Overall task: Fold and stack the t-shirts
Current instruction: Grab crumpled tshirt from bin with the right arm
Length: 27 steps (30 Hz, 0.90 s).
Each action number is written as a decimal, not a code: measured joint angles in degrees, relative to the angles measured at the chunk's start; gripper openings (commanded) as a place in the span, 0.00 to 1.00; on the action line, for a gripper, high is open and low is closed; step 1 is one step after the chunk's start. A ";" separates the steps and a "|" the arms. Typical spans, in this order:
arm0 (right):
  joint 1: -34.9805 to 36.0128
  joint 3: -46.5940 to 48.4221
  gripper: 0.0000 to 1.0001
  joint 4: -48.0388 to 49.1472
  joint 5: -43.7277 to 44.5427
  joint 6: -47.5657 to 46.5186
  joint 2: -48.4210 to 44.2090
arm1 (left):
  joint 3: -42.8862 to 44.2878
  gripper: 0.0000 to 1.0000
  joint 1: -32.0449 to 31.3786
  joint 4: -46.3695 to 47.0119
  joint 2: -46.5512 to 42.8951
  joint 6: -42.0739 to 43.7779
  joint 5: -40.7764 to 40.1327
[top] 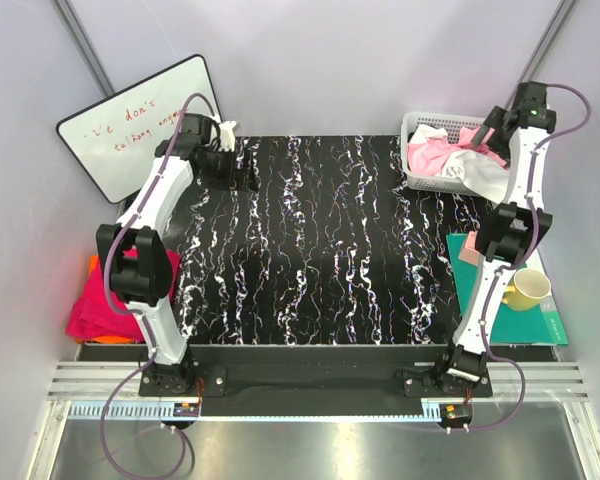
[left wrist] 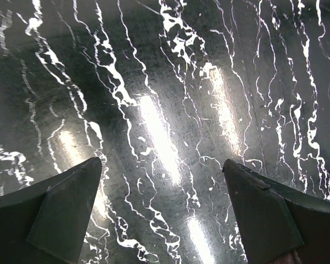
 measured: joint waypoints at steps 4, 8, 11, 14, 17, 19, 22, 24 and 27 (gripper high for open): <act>2.40 0.04 0.95 -0.33 -1.92 -0.28 1.38 | 0.00 0.99 0.00 0.00 2.36 -0.39 1.16; 3.30 0.22 0.93 -0.37 -4.09 -0.22 4.11 | 0.02 0.99 0.00 -0.02 3.67 -0.63 2.01; 3.08 0.24 0.88 -0.39 -4.92 -0.22 6.40 | 0.24 0.99 0.00 -0.02 3.78 -0.66 2.14; 3.08 0.35 0.72 -0.39 -5.35 -0.46 8.48 | 0.50 0.99 0.00 0.00 3.78 -0.66 2.16; 3.21 0.98 0.19 -0.09 -5.46 -1.20 9.81 | 0.55 0.99 0.00 -0.02 3.78 -0.63 2.05; 3.37 1.05 0.00 -0.15 -5.40 -1.46 10.25 | 0.55 0.99 0.00 -0.13 3.78 -0.61 1.86; 3.74 1.05 0.00 -0.13 -5.27 -1.46 10.58 | 0.57 0.99 0.00 -0.31 3.78 -0.59 1.49; 4.00 1.05 0.00 -0.11 -5.20 -1.44 10.60 | 0.57 0.99 0.00 -0.50 3.78 -0.57 1.25; 4.44 1.05 0.00 -0.07 -4.74 -1.53 10.58 | 0.87 0.99 0.00 -0.72 3.78 -0.57 0.85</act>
